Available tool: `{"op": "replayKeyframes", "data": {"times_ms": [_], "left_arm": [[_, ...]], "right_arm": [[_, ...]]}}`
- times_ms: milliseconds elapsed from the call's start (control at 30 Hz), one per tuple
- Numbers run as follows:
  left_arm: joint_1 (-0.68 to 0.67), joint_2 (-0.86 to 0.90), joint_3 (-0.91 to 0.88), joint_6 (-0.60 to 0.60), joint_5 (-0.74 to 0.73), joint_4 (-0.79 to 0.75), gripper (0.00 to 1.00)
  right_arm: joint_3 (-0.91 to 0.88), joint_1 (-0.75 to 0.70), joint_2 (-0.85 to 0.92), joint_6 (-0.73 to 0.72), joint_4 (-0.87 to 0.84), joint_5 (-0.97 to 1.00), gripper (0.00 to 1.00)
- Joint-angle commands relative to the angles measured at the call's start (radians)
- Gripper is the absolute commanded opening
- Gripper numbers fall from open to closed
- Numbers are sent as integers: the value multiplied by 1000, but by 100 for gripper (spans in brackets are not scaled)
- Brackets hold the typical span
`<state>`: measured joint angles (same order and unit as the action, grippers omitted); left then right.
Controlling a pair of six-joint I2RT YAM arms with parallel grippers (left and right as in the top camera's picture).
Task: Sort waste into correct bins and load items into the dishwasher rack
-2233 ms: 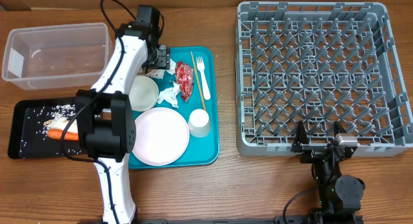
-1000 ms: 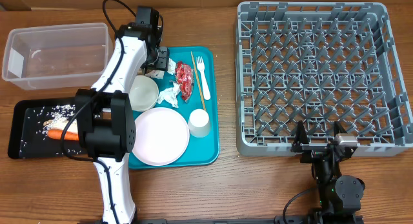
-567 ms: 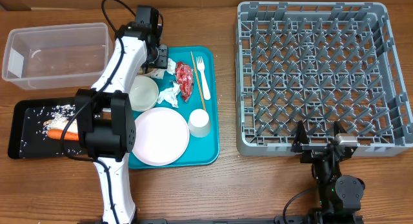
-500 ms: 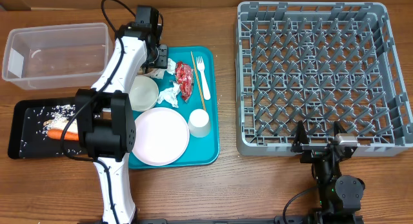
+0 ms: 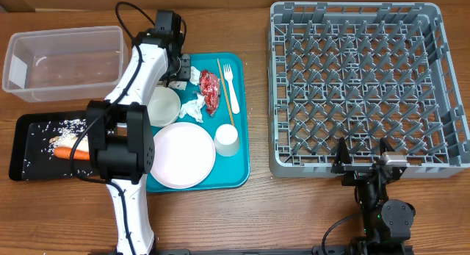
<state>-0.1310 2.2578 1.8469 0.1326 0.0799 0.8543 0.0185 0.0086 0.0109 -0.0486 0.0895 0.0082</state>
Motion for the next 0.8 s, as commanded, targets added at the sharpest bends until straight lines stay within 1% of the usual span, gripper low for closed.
{"op": "replayKeyframes", "data": {"times_ms": [0, 167, 267, 367, 533, 633, 767], "left_arm": [[-10, 12, -19, 21, 6, -13, 49], [-10, 11, -18, 21, 6, -29, 49], [-10, 11, -15, 21, 6, -32, 47], [-10, 11, -1, 21, 5, -26, 40], [-10, 10, 32, 22, 5, -6, 38], [-10, 10, 35, 21, 5, 2, 30], [-13, 10, 35, 21, 5, 9, 26]], "right_arm": [[-10, 5, -8, -4, -6, 13, 100], [-10, 5, -8, -4, -6, 13, 100], [-10, 5, -8, -4, -6, 13, 100], [-10, 5, -8, -4, -6, 13, 100], [-10, 5, -8, -4, -6, 13, 100], [-10, 5, -8, -4, -6, 13, 100], [-10, 5, -8, -4, -6, 13, 100]]}}
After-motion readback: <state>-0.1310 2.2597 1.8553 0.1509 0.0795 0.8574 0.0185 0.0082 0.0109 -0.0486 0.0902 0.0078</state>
